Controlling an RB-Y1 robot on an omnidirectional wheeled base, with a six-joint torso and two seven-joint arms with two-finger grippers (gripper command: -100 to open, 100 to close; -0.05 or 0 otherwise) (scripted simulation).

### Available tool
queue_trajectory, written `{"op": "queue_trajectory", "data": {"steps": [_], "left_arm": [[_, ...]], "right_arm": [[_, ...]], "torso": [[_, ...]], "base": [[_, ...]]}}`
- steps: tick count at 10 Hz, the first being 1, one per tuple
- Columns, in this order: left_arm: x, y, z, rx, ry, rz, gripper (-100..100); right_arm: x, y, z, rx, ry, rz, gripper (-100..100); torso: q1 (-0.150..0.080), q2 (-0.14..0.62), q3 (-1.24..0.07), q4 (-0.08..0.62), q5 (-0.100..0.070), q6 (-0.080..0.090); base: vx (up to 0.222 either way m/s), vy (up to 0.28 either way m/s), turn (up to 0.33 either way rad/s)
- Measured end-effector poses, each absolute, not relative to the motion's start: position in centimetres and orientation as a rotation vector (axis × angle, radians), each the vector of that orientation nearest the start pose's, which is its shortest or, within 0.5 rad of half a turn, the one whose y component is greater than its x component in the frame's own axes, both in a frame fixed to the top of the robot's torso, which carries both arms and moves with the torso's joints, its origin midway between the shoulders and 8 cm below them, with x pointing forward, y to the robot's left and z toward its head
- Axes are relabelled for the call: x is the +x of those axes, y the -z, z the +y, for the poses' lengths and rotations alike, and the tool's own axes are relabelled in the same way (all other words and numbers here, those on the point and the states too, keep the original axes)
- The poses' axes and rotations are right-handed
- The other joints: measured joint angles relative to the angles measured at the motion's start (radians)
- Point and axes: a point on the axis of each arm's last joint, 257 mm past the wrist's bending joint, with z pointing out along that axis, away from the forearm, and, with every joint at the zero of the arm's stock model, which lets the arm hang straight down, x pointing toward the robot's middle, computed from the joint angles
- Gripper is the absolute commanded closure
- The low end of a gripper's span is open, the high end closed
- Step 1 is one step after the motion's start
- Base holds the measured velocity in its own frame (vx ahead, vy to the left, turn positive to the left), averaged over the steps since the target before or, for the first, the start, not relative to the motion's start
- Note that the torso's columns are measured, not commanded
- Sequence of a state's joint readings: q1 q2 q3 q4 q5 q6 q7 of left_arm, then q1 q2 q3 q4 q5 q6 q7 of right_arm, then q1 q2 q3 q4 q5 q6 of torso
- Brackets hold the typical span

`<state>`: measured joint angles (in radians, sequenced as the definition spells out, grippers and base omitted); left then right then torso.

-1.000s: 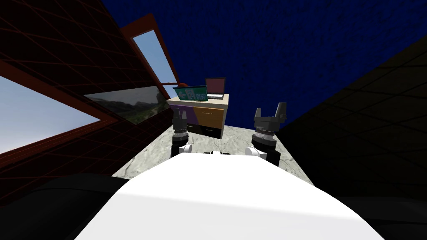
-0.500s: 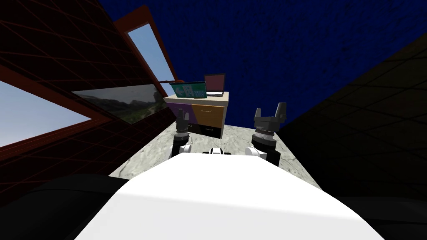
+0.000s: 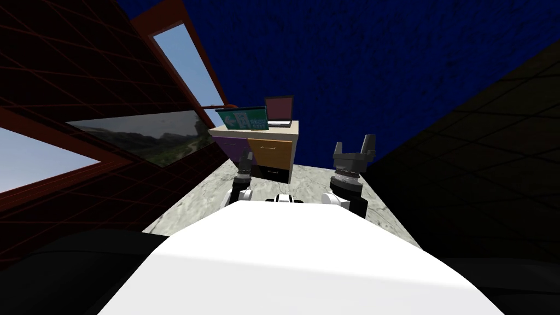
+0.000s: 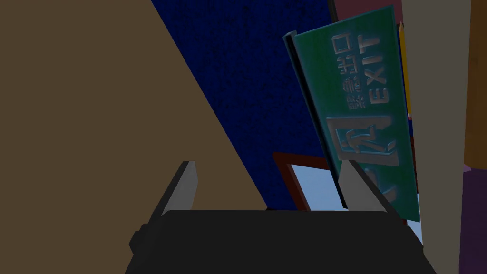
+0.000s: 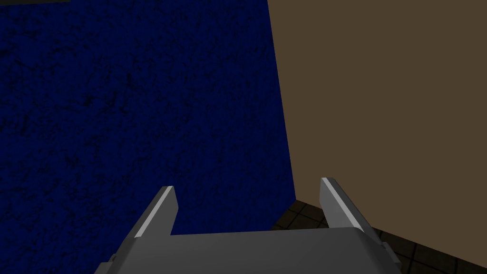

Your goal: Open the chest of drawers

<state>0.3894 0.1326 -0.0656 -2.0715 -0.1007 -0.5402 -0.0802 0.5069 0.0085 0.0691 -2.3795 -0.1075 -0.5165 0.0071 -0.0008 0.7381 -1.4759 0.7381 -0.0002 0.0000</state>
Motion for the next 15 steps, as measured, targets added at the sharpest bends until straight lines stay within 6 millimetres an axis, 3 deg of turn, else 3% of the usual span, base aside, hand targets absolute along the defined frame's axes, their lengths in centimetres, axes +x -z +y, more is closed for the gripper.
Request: {"op": "queue_trajectory", "data": {"steps": [6, 15], "left_arm": [[42.0, 8.5, 22.6, -0.606, 1.215, 0.964, -100], [45.0, 15.9, 21.6, -0.709, 1.169, 1.122, -100]], "right_arm": [[32.0, -6.8, -26.9, 0.649, -1.454, 0.463, 0], [32.0, -6.8, -26.9, 0.649, -1.454, 0.463, 0]], "torso": [[0.000, -0.001, -0.001, 0.000, 0.000, 0.000], [0.001, -0.001, -0.001, 0.000, 0.000, 0.000]], "base": [[0.078, 0.011, -0.044], [0.065, 0.008, -0.040]]}}
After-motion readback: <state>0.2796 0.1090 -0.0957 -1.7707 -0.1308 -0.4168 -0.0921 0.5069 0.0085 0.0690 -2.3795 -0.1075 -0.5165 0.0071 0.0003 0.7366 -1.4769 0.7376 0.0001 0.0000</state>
